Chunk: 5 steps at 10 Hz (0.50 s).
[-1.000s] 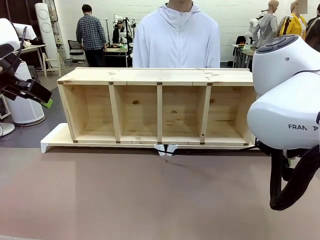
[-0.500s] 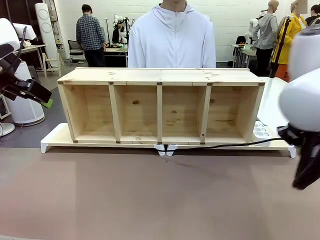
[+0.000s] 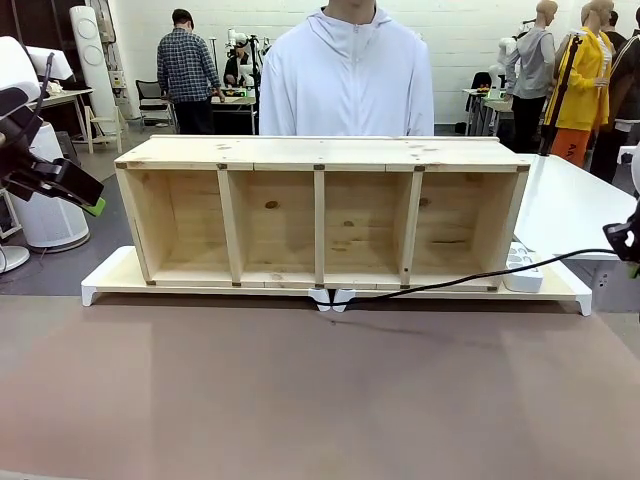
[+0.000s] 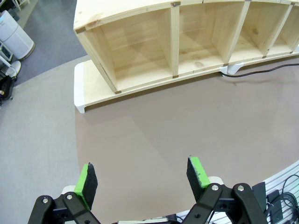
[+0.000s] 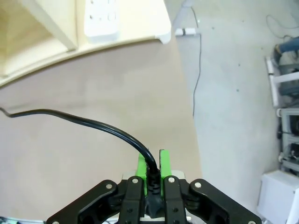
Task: Perform cable management.
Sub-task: Pull the grasped Power Cable to the location of the Power Strip.
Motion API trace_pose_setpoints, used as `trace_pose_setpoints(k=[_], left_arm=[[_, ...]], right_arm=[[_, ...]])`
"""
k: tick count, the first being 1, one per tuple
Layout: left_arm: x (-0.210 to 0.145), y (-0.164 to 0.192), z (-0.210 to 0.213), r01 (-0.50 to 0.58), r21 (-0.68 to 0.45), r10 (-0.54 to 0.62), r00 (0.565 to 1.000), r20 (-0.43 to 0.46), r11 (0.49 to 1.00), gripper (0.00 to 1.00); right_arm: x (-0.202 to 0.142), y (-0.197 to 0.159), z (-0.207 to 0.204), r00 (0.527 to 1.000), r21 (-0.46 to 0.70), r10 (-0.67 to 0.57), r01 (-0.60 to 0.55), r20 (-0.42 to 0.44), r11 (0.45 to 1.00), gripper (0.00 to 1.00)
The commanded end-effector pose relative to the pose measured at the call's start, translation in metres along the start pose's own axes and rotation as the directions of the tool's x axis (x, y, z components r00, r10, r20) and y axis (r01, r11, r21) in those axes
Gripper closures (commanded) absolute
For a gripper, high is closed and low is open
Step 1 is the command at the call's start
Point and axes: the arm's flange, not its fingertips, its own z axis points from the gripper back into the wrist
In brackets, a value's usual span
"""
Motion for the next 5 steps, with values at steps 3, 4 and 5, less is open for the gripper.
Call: trace_pose_setpoints(k=[3,4,5], left_arm=[[0.002,0.0,-0.001,0.0,0.001,0.0,1.0,0.011,1.0,0.0],[0.002,0.0,-0.001,0.0,0.001,0.0,1.0,0.011,1.0,0.0],[0.002,0.0,-0.001,0.0,0.001,0.0,1.0,0.011,1.0,0.0]], right_arm=[[0.06,-0.008,-0.01,0.994,-0.004,-0.104,0.104,0.016,0.995,0.86],[0.072,-0.008,-0.012,0.995,-0.007,-0.098,0.098,0.007,0.995,0.86],[0.084,-0.008,-0.012,0.996,-0.019,-0.092,0.092,0.002,0.996,0.86]])
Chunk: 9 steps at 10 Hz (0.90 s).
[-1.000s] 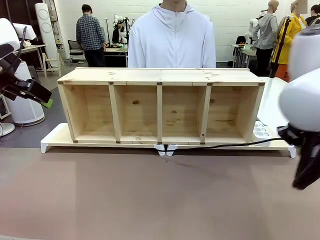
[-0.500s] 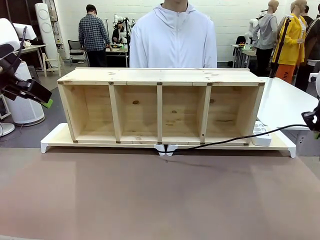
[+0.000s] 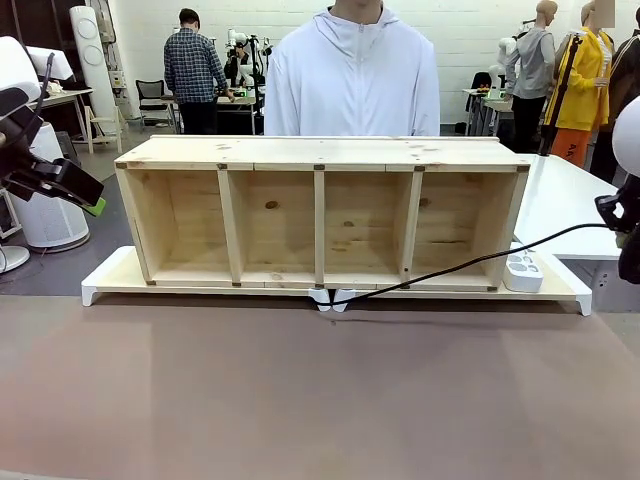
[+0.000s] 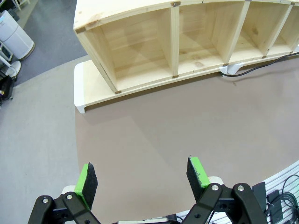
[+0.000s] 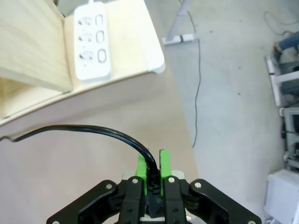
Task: Perform cable management.
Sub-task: Pull the grasped Power Cable to the location of the Power Strip.
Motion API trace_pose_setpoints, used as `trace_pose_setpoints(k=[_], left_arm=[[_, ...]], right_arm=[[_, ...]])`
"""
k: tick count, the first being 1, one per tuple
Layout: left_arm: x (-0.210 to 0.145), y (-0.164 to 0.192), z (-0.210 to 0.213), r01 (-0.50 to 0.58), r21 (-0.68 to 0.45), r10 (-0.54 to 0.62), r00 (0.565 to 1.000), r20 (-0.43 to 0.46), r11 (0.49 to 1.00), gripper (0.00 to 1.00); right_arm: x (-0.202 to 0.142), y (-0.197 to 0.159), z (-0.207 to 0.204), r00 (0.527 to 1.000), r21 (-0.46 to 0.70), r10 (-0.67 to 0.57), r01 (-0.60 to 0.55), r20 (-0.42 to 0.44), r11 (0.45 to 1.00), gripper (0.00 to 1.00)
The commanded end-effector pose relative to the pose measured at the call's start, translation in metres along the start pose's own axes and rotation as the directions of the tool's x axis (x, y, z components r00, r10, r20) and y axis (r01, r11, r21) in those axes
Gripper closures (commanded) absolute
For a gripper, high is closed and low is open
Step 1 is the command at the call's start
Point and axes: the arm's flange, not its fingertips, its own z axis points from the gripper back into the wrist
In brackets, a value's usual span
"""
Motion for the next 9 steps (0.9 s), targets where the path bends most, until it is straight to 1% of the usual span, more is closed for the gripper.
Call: trace_pose_setpoints(k=[1,3,5,9], left_arm=[[0.002,0.0,-0.001,0.0,0.001,0.0,1.0,0.011,1.0,0.0],[0.002,0.0,-0.001,0.0,0.001,0.0,1.0,0.011,1.0,0.0],[0.002,0.0,-0.001,0.0,0.001,0.0,1.0,0.011,1.0,0.0],[0.002,0.0,-0.001,0.0,0.001,0.0,1.0,0.011,1.0,0.0]], right_arm=[[0.026,0.003,0.005,1.0,-0.033,-0.021,0.021,-0.007,0.999,0.86],[0.052,0.008,0.012,1.0,-0.065,-0.004,0.004,-0.003,0.998,0.86],[0.075,0.011,0.012,1.0,-0.083,-0.02,0.019,-0.008,0.996,0.86],[0.113,0.025,0.008,0.999,-0.071,-0.024,0.021,-0.041,0.997,0.86]])
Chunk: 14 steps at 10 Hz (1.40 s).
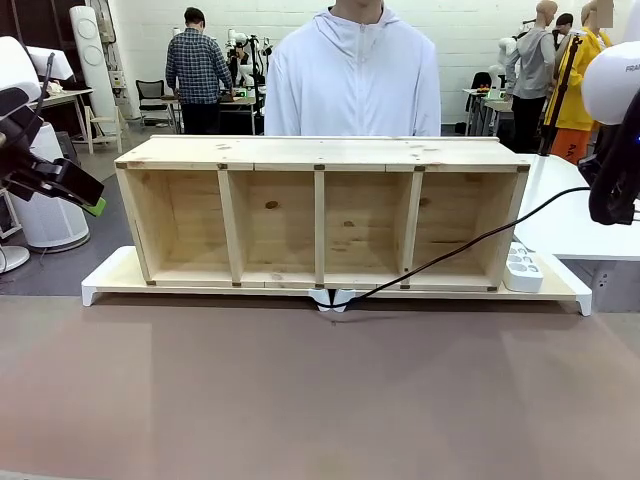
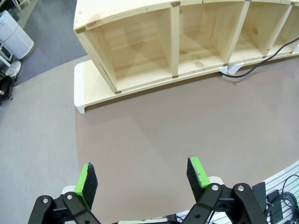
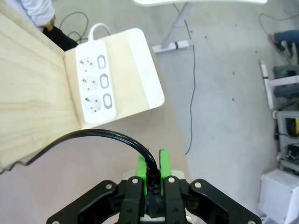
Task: Perform cable management.
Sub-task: Pull the grasped Power Cable to the location of the Power Strip.
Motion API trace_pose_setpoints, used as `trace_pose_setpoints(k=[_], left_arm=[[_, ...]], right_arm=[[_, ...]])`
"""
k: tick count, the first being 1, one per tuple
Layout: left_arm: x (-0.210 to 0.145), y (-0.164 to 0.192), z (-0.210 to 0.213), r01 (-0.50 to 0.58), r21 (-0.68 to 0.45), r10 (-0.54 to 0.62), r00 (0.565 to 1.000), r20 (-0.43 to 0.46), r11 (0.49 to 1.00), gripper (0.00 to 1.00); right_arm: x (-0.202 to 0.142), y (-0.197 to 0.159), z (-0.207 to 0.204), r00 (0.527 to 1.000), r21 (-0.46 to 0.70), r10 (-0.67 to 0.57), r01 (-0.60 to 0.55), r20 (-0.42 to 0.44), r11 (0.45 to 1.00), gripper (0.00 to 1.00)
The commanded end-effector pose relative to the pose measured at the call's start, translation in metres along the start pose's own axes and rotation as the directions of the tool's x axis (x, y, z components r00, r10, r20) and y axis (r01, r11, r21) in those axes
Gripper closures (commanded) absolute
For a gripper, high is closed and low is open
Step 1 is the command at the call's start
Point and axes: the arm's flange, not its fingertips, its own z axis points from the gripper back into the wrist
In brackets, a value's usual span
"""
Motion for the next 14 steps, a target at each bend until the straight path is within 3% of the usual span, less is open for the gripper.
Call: trace_pose_setpoints(k=[1,7,14], left_arm=[[0.002,0.0,-0.001,0.0,0.001,0.0,1.0,0.011,1.0,0.0],[0.002,0.0,-0.001,0.0,0.001,0.0,1.0,0.011,1.0,0.0],[0.002,0.0,-0.001,0.0,0.001,0.0,1.0,0.011,1.0,0.0]], right_arm=[[0.018,0.008,0.002,1.0,-0.025,-0.013,0.012,-0.02,1.0,0.86],[0.013,0.007,-0.004,1.0,-0.002,0.006,-0.006,-0.016,1.0,0.86],[0.031,0.028,-0.029,0.999,0.052,0.051,-0.05,-0.018,0.997,0.86]])
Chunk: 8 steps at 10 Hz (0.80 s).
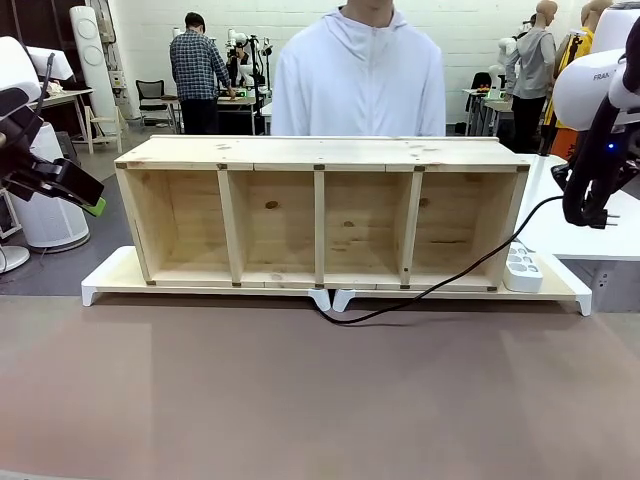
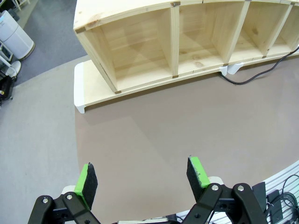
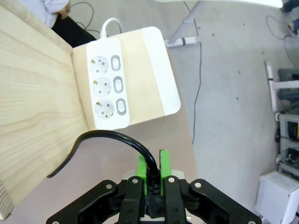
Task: Perform cable management.
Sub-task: Pull the grasped Power Cable to the location of the Power Strip.
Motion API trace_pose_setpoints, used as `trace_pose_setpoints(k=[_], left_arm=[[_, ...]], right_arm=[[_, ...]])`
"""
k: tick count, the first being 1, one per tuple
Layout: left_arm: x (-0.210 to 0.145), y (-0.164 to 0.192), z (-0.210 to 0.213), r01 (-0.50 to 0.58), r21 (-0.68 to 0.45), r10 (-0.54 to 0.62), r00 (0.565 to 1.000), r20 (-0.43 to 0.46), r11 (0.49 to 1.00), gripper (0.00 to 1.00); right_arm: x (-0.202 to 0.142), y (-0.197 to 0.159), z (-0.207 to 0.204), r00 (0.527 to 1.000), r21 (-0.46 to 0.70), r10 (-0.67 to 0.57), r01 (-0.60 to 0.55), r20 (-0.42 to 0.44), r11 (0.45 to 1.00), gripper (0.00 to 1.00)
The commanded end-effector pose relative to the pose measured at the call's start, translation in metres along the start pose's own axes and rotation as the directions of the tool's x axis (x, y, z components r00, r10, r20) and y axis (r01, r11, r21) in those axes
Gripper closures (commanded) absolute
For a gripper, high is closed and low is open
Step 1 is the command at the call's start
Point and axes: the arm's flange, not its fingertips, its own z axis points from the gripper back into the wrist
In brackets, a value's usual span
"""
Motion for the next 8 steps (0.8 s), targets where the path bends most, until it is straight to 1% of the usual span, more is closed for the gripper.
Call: trace_pose_setpoints(k=[1,2,4,6,8], left_arm=[[0.002,0.0,-0.001,0.0,0.001,0.0,1.0,0.011,1.0,0.0],[0.002,0.0,-0.001,0.0,0.001,0.0,1.0,0.011,1.0,0.0],[0.002,0.0,-0.001,0.0,0.001,0.0,1.0,0.011,1.0,0.0],[0.002,0.0,-0.001,0.0,0.001,0.0,1.0,0.011,1.0,0.0],[0.002,0.0,-0.001,0.0,0.001,0.0,1.0,0.011,1.0,0.0]], right_arm=[[0.013,-0.004,-0.003,0.999,0.06,0.013,-0.015,0.034,0.998,0.86],[0.019,-0.006,-0.007,0.998,0.09,0.01,-0.015,0.055,0.996,0.86],[0.027,-0.008,-0.014,0.997,0.151,0.028,-0.039,0.069,0.988,0.86],[0.029,-0.01,-0.018,0.995,0.199,0.045,-0.062,0.089,0.978,0.86],[0.031,-0.012,-0.02,0.994,0.203,0.057,-0.076,0.096,0.976,0.86]])
